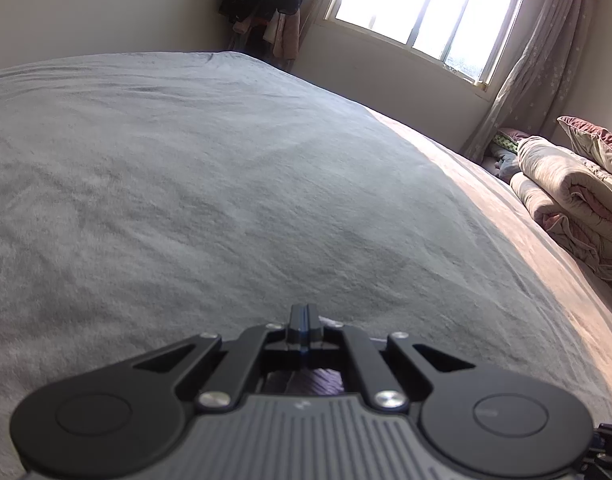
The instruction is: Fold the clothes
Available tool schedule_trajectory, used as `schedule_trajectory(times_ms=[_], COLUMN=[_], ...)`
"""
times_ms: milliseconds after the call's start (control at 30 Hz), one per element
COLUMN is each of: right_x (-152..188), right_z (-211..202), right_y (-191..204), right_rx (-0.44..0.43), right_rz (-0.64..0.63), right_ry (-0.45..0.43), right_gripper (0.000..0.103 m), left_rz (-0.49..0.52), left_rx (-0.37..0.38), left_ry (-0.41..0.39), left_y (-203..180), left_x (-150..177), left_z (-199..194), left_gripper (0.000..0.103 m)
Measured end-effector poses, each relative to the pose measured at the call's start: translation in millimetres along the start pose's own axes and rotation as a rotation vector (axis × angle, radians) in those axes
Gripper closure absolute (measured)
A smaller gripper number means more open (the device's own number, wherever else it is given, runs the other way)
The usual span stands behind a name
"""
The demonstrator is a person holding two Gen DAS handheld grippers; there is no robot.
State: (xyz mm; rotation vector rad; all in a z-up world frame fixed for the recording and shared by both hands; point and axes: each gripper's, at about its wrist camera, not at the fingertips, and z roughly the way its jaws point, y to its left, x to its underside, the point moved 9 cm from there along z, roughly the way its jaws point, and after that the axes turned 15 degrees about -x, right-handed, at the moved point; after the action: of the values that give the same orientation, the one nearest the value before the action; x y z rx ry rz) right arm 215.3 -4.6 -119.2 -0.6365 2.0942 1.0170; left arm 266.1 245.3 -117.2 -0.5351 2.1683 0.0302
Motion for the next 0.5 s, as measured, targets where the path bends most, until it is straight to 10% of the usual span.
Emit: schedule_trajectory(times_ms=[233,500], right_x=[-10.0,-2.6], right_z=[-15.1,2.5], right_y=[-20.3,2.8], right_rx=[-0.015,0.133], right_rz=[0.171,-0.077], right_ry=[-0.111,-0.014], right_gripper=[0.065,0.068], left_rz=[-0.029,-0.017], left_rx=[0.018,0.015], left_ry=[0.014,0.01], left_y=[2.5,1.1], left_x=[0.0,-0.7], left_z=[1.7,1.9], left_gripper=[0.103,0.103])
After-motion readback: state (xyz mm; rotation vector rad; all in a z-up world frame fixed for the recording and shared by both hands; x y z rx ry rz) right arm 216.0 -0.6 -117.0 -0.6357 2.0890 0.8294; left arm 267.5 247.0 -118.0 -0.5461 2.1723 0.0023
